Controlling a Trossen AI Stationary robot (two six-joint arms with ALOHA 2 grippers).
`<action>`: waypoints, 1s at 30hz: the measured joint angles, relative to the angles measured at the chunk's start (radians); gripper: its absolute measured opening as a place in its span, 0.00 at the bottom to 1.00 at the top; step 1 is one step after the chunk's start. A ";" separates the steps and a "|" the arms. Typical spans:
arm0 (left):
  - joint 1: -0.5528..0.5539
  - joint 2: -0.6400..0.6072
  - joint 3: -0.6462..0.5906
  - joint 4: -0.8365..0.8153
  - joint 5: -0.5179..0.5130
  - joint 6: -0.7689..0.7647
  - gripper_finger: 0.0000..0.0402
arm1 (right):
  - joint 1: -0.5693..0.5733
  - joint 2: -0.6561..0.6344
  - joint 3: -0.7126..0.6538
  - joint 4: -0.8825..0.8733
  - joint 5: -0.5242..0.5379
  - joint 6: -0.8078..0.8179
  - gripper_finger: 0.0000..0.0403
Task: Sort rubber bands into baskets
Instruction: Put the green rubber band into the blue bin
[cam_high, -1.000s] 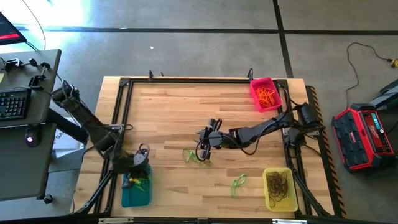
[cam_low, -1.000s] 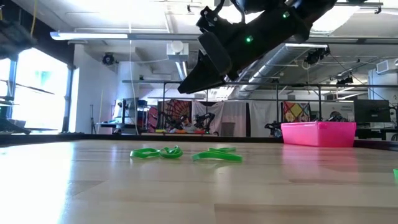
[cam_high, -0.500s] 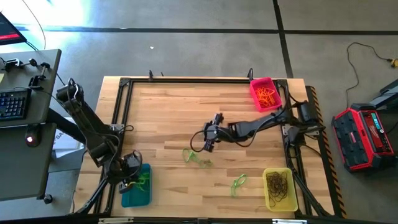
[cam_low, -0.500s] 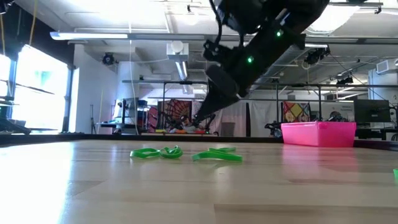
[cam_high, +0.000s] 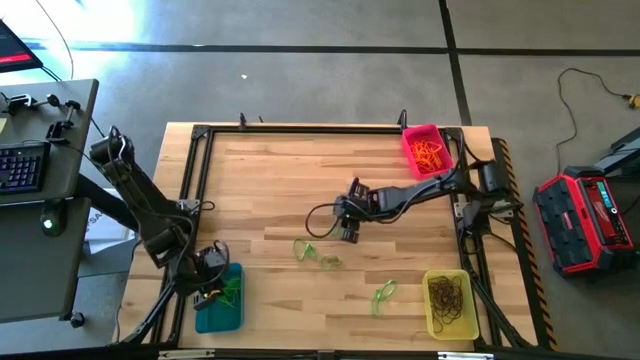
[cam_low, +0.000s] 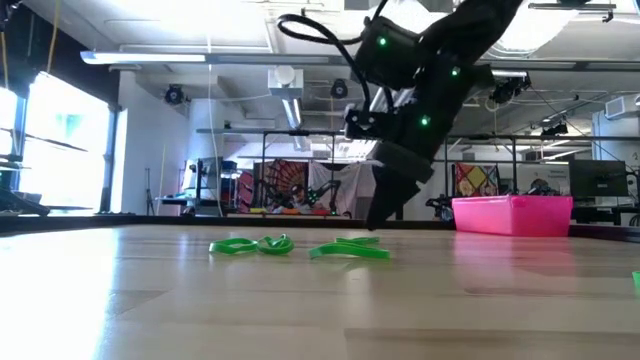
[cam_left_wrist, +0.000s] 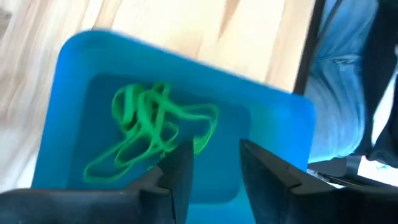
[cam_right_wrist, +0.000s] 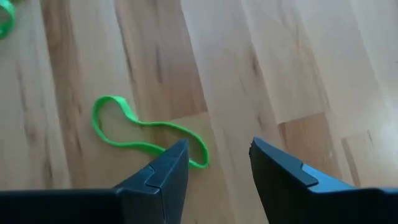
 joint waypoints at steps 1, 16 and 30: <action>0.008 0.000 0.000 0.012 -0.002 0.011 0.31 | -0.007 0.000 0.000 0.001 -0.006 -0.002 0.40; 0.200 0.000 0.000 0.104 0.001 0.313 0.30 | -0.086 0.056 0.004 0.016 -0.212 -0.005 0.31; 0.473 0.021 0.000 0.323 -0.141 0.775 0.33 | 0.073 -0.028 -0.002 0.083 0.104 -0.013 0.01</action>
